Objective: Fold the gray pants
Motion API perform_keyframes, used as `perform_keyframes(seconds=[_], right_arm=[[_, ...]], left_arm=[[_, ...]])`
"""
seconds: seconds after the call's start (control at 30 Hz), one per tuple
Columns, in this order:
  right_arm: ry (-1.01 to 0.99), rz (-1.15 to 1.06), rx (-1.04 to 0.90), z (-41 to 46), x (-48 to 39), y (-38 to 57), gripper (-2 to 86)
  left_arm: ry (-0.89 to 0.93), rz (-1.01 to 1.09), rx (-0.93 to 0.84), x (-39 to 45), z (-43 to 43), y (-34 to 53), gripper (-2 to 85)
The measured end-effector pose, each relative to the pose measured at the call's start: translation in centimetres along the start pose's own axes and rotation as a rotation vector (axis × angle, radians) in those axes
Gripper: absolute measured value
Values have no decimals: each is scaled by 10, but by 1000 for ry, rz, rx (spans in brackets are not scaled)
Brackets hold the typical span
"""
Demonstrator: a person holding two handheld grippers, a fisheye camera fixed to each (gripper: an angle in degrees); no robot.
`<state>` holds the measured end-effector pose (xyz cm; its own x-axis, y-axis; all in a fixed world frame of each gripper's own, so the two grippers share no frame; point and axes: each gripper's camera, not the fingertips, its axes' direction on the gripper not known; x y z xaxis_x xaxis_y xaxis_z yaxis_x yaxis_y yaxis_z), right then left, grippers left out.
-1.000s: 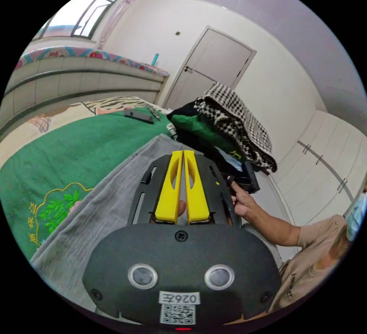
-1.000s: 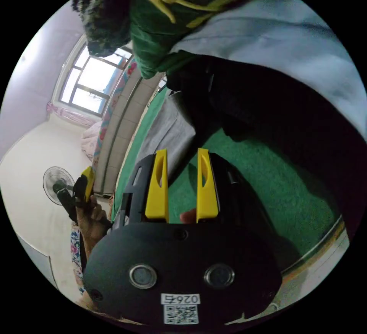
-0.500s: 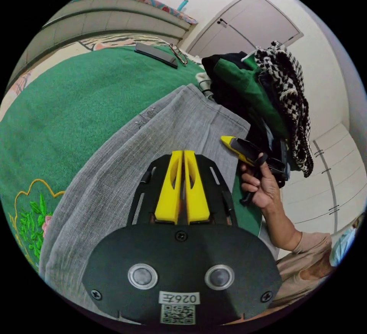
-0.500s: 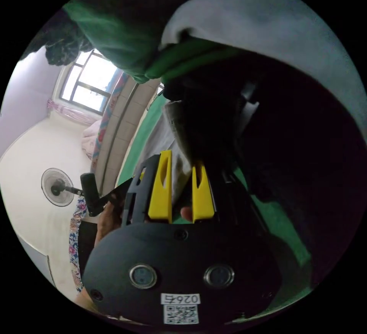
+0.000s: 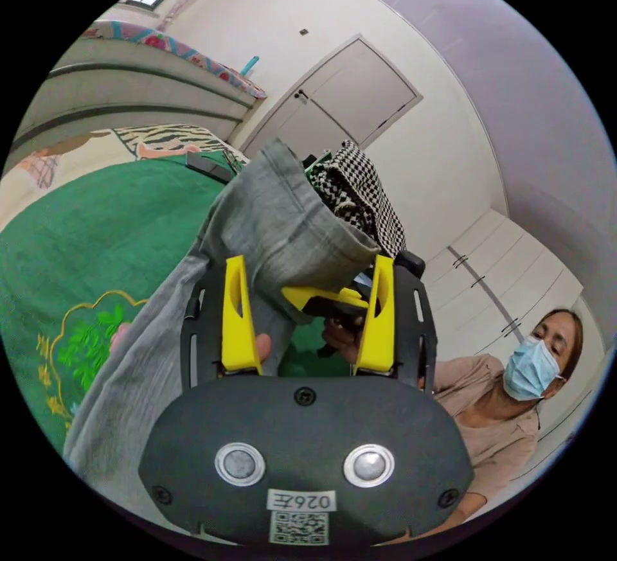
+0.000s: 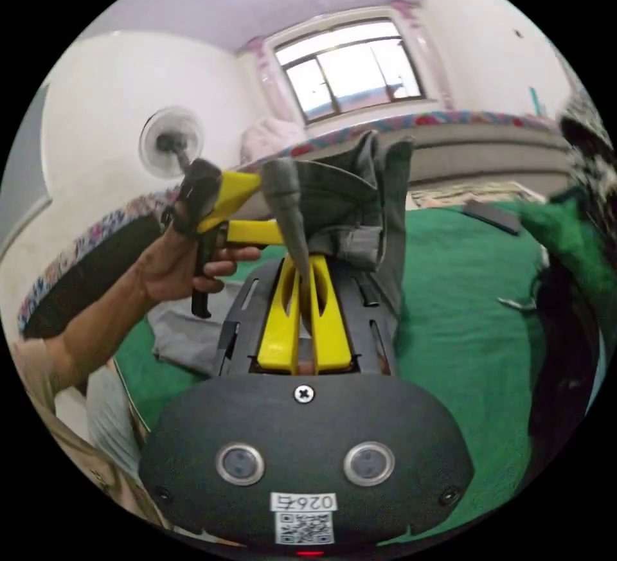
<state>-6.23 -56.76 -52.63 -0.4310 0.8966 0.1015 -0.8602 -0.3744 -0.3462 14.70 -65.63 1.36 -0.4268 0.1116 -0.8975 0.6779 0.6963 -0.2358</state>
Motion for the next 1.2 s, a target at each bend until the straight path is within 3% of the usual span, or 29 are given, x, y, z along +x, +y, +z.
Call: perform_keyframes(seconds=[0.2, 0.27, 0.37, 0.5, 0.6, 0.8, 0.83, 1.0, 1.07, 1.2], right_arm=[[-117, -324, -323, 112, -152, 39, 7], [-144, -354, -521, 162, -190, 65, 59], [-165, -354, -629, 193, -214, 85, 85], [-304, -305, -659, 199, -224, 83, 80], [-364, -227, -641, 204, -226, 85, 86], [-193, -472, -645, 221, -279, 109, 89], [-130, -548, -631, 223, -293, 116, 58], [16, -721, -501, 214, -330, 128, -11], [37, -748, -426, 202, -342, 125, -14], [28, -788, -372, 188, -354, 124, -15]], left_arm=[[-97, -259, 140, -59, -154, 149, 286], [-59, -410, 211, -93, -188, 208, 274], [65, -491, 410, -122, -230, 281, 243], [85, -459, 518, -121, -259, 313, 253], [-4, -413, 397, -112, -256, 293, 268], [-292, -338, 206, -82, -229, 262, 262], [-311, -335, 199, -80, -228, 262, 259], [-291, -334, 214, -80, -229, 266, 228], [-260, -316, 184, -79, -224, 263, 114], [-92, -307, 134, -71, -224, 256, 65]])
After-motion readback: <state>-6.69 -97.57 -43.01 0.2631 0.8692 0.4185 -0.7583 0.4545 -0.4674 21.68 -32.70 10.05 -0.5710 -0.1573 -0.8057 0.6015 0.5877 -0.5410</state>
